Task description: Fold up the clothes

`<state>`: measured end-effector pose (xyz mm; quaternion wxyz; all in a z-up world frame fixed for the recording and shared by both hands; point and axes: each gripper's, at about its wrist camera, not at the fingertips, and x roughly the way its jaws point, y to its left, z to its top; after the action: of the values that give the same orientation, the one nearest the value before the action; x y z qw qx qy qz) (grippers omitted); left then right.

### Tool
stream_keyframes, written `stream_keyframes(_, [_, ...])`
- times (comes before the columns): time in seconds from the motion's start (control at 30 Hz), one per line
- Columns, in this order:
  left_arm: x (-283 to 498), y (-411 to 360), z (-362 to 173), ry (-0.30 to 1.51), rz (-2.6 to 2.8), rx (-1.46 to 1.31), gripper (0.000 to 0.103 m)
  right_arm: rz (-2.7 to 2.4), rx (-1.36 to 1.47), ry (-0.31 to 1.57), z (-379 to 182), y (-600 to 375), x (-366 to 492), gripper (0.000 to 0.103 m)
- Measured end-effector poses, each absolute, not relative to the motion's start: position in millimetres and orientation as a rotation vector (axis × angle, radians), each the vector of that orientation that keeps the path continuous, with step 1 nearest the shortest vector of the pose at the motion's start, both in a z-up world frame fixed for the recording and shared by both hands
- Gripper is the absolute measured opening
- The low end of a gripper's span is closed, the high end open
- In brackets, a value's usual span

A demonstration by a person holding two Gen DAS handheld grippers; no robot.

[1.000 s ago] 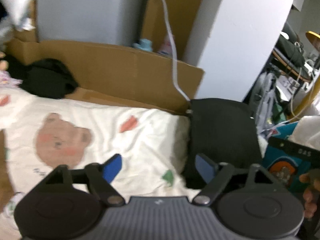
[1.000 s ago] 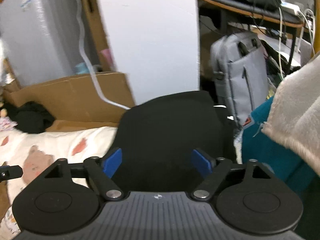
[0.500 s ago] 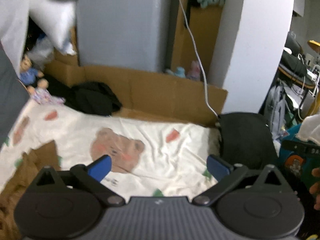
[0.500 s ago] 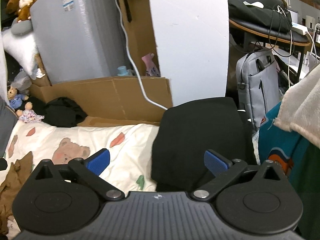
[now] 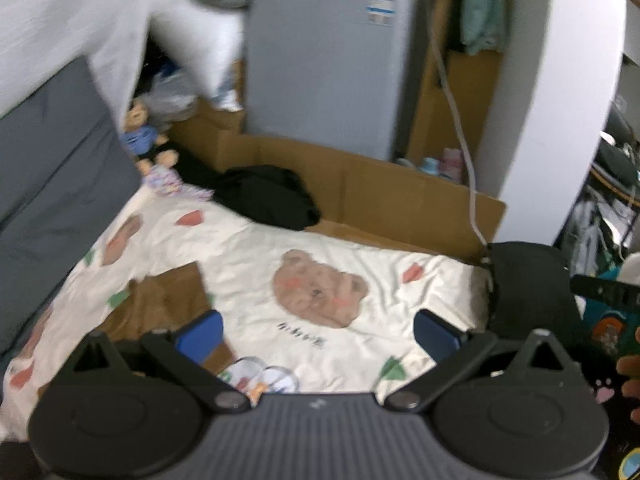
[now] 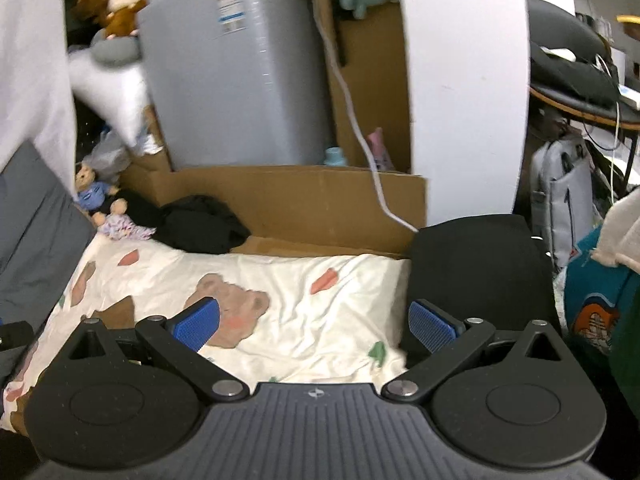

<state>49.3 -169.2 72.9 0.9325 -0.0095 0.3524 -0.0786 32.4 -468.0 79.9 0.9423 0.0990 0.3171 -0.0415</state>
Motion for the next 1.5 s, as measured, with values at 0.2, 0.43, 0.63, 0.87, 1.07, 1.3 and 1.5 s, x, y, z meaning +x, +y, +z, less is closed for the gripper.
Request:
stream_keyframes(0.2, [35, -135, 68, 0.745, -0.120, -0.059, 0.103, -0.037, 0.180, 0.668, 79, -419, 23, 0.103])
stream_keyframes(0.43, [22, -124, 63, 0.766, -0.098, -0.051, 0.103, -0.018, 0.182, 0.701, 75, -393, 8, 0.103])
stream_keyframes(0.63, [14, -125, 60, 0.781, -0.093, -0.030, 0.103, -0.016, 0.196, 0.733, 65, -391, 1, 0.103])
stream_keyframes(0.87, [8, -129, 64, 0.781, -0.081, 0.004, 0.103, -0.021, 0.191, 0.702, 68, -383, -9, 0.103])
stream_keyframes(1.07, [0, -122, 74, 0.735, -0.027, -0.026, 0.103, -0.006, 0.208, 0.697, 69, -380, -13, 0.103])
stream_keyframes(1.3, [1, -123, 83, 0.737, -0.067, -0.004, 0.103, -0.009, 0.209, 0.713, 63, -378, -17, 0.103])
stream_keyframes(1.5, [3, -133, 77, 0.768, -0.107, 0.005, 0.103, -0.011, 0.203, 0.729, 57, -376, -22, 0.103])
